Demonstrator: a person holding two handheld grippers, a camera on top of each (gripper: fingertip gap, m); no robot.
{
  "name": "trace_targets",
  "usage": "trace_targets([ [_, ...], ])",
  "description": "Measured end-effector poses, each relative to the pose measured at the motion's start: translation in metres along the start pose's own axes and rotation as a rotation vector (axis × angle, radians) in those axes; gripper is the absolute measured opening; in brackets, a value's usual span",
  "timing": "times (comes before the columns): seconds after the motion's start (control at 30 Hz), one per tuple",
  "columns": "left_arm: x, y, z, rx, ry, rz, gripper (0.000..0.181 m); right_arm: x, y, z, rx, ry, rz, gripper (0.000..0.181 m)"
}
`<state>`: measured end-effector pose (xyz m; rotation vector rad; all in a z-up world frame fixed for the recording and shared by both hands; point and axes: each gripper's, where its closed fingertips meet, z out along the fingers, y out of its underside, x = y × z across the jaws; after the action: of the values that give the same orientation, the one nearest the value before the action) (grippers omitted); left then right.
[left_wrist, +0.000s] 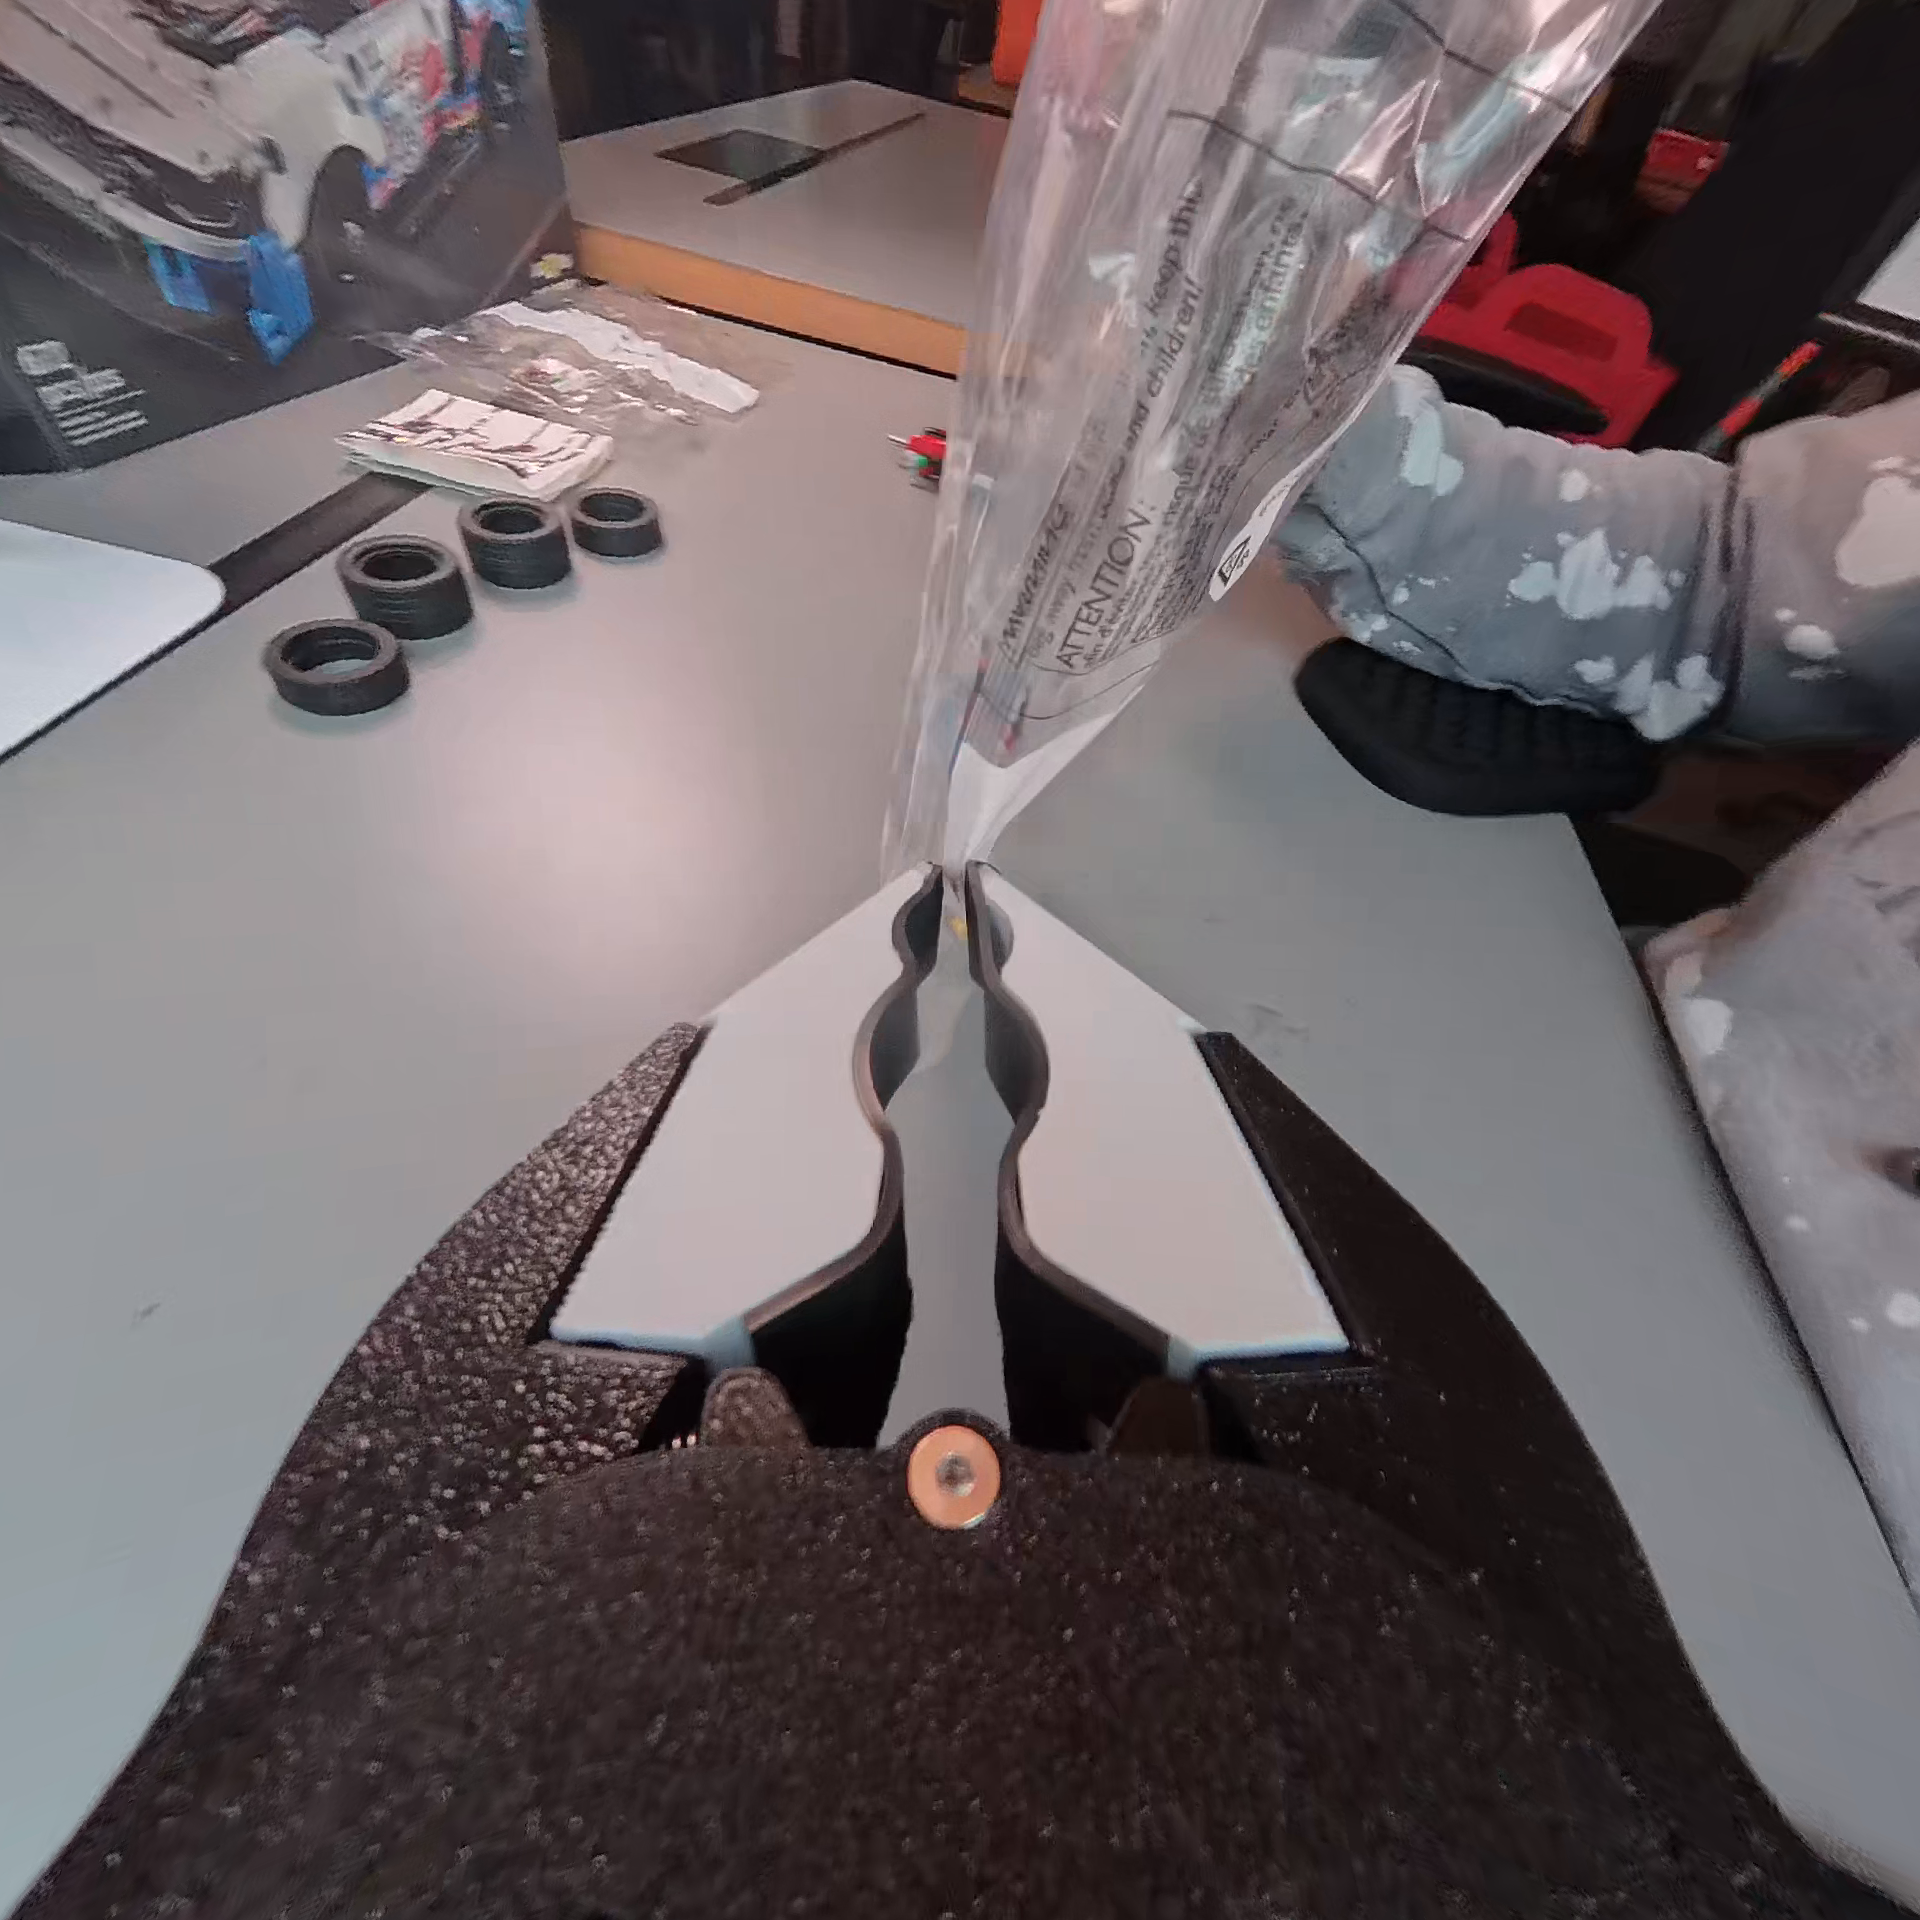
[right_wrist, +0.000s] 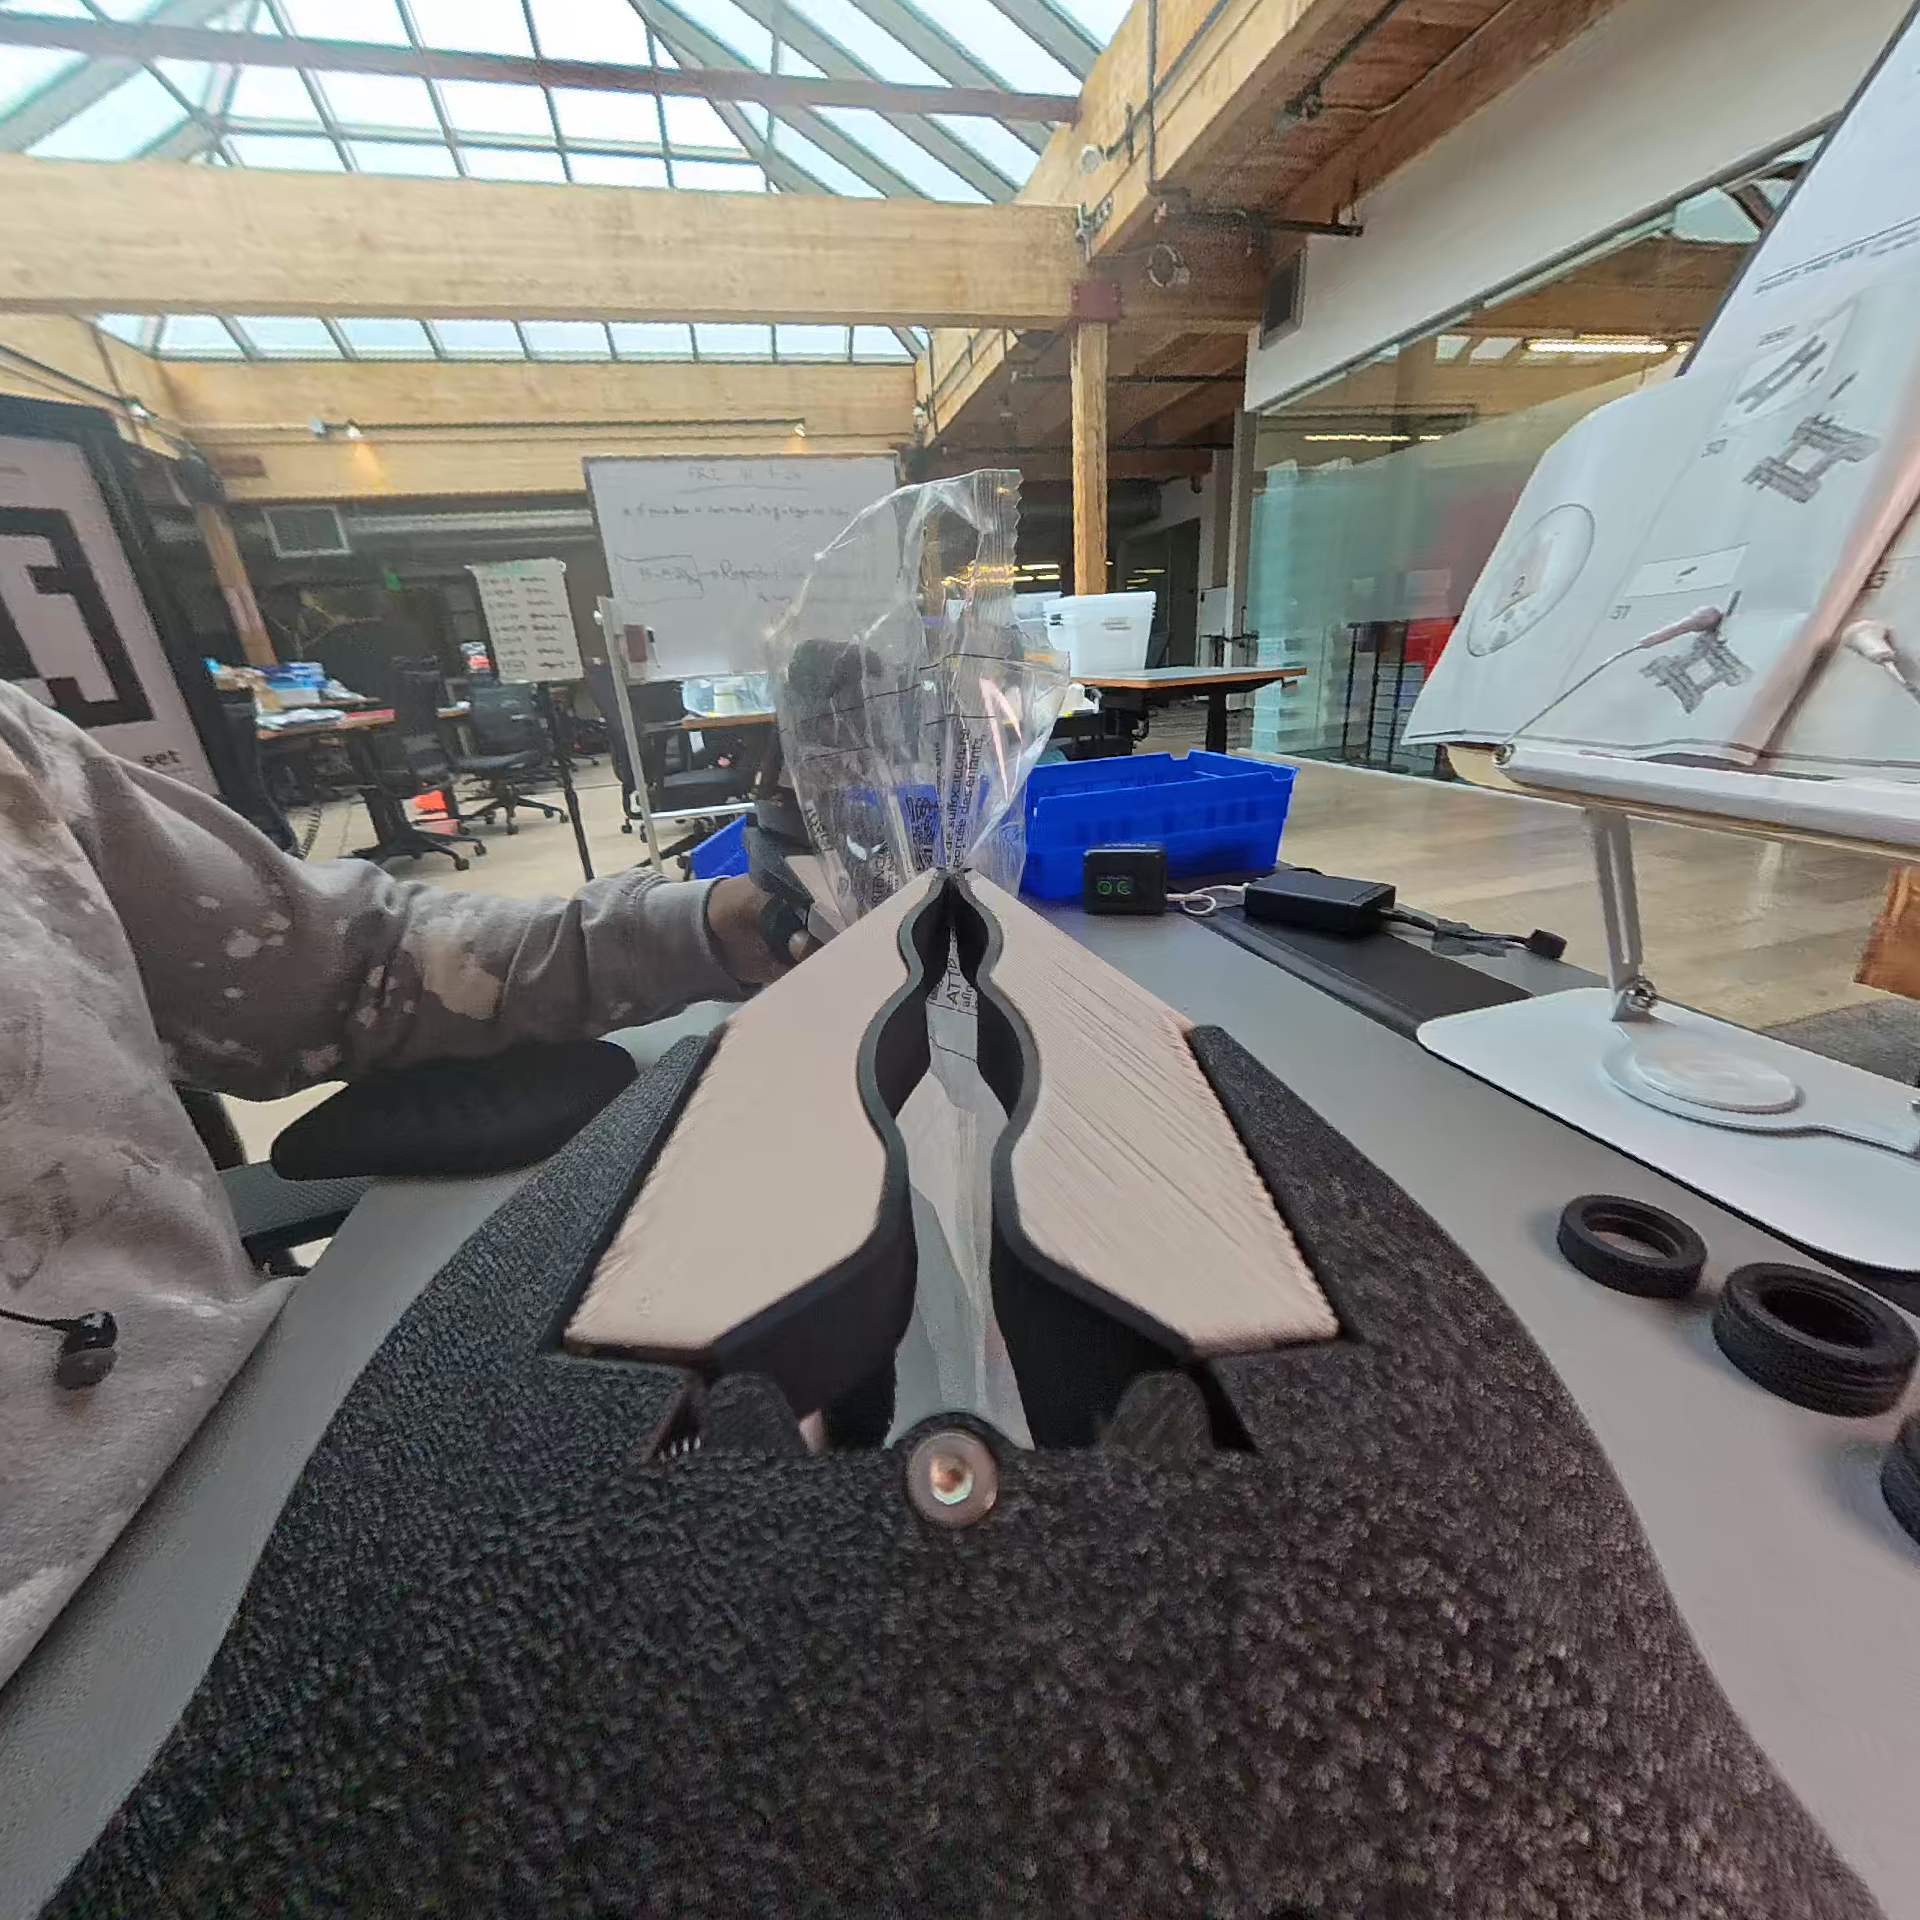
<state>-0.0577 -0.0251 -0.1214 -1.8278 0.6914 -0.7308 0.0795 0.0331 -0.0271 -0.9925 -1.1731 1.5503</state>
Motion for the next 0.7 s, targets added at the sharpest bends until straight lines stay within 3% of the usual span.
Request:
trace_targets([
  [0.1,-0.012,-0.008,-0.002,0.058,-0.093,-0.076,0.002,0.005,0.007,-0.008,-0.078,0.064,-0.051,0.001],
  [0.2,-0.003,-0.007,-0.006,0.080,-0.122,0.007,0.001,-0.002,-0.001,-0.017,-0.164,0.062,-0.084,0.005],
  [0.37,0.006,-0.008,-0.014,0.071,-0.232,0.129,0.000,-0.021,-0.091,-0.020,-0.184,0.105,-0.214,0.000],
  [0.47,0.014,-0.015,-0.016,0.085,-0.265,0.177,0.000,-0.045,-0.122,0.009,-0.358,0.152,-0.364,0.000],
  [0.6,0.026,-0.026,-0.015,0.090,-0.281,0.207,0.000,-0.070,-0.099,0.052,-0.711,0.096,-0.475,0.000],
  [0.7,0.034,-0.032,-0.016,0.093,-0.284,0.212,0.000,-0.079,-0.067,0.061,-0.943,0.017,-0.489,0.000],
])
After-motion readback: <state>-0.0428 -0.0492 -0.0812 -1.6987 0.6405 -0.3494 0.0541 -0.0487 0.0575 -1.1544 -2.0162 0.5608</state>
